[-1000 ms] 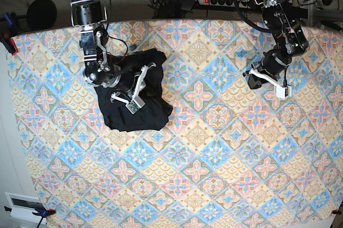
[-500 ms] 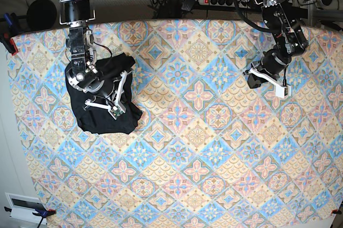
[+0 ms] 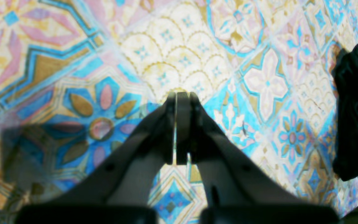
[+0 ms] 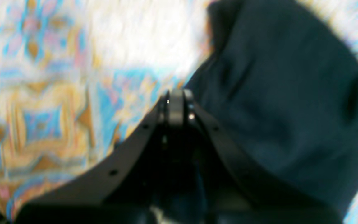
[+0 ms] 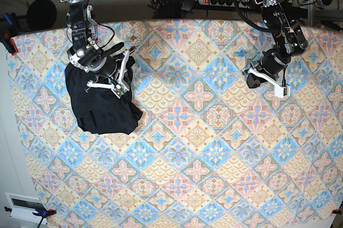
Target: Layout the t-shirt on the table in an organized manner, then fold the t-shirt properly
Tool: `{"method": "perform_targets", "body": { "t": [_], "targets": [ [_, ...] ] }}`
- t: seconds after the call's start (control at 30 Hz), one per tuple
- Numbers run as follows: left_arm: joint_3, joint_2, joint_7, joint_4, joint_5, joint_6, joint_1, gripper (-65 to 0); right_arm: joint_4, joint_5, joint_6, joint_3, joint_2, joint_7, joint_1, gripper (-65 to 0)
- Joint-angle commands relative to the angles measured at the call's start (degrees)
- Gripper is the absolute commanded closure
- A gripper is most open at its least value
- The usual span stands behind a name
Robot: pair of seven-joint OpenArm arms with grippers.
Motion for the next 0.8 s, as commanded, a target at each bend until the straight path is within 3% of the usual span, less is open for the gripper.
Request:
{"method": "perform_targets", "body": {
  "t": [0.0,0.37,0.77],
  "targets": [
    [0.0,-0.4,-0.9,1.1,-1.0,-0.3,-0.6,-0.2,0.7,0.5,-0.1,0.3,0.3,1.5,0.8,0.0],
    [2.0,-0.6,-0.8,2.7,-2.4,-0.3,-0.6,-0.2,-7.1,0.5,-0.1,0.0,0.4,4.3,-0.1,0.0],
    [1.6,-3.6,-0.8,15.3,-9.7,-0.3,7.1,-0.2,13.0,0.5,-0.1,1.2,0.4,4.7,-10.6,0.0]
  ]
}}
